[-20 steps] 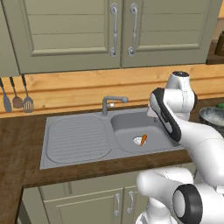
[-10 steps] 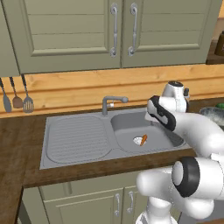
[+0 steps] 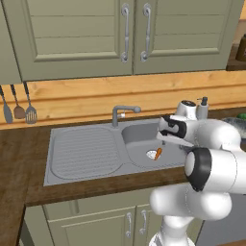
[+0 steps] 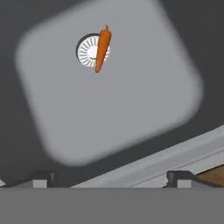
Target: Pick the carrot from the sink and place it in the bowl. Then pick the bowl and place it in the microwave. Then close the microwave door and press the start button.
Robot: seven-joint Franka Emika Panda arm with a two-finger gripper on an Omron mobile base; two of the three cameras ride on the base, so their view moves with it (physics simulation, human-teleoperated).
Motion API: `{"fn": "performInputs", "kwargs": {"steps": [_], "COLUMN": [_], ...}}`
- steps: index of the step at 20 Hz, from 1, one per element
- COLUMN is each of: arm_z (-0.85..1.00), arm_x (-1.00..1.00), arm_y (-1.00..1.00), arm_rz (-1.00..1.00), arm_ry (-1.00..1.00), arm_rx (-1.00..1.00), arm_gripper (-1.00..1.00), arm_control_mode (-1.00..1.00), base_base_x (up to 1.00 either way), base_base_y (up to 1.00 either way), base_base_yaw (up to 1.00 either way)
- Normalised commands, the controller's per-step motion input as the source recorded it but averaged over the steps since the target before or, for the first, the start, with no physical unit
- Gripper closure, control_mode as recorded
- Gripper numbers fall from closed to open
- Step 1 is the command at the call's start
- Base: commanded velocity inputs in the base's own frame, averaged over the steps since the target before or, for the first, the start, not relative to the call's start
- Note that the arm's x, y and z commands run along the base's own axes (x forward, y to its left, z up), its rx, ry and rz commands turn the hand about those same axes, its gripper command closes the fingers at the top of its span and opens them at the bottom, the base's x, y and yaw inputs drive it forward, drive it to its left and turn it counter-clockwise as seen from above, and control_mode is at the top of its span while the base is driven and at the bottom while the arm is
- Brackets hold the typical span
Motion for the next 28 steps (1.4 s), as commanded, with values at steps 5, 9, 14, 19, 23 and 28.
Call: {"fn": "performInputs", "kwargs": {"steps": [5, 9, 14, 19, 23, 28], "arm_z": [-0.28, -0.09, -0.16, -0.13, -0.21, -0.26], "arm_x": [0.06, 0.05, 0.15, 0.07, 0.1, 0.39], "arm_y": [-0.13, -0.15, -0.02, 0.0, 0.0, 0.0], "arm_rz": [0.0, 0.0, 0.0, 0.0, 0.0, 0.0], "arm_ry": [0.0, 0.02, 0.03, 0.01, 0.0, 0.0], "arm_rx": [0.02, 0.01, 0.0, 0.0, 0.0, 0.0], "arm_gripper": [-1.0, -1.0, -1.0, -1.0, -1.0, -1.0], "arm_control_mode": [-1.0, -1.0, -1.0, -1.0, -1.0, -1.0], "base_base_x": [0.0, 0.0, 0.0, 0.0, 0.0, 0.0], "base_base_y": [0.0, 0.0, 0.0, 0.0, 0.0, 0.0], "base_base_yaw": [0.0, 0.0, 0.0, 0.0, 0.0, 0.0]}}
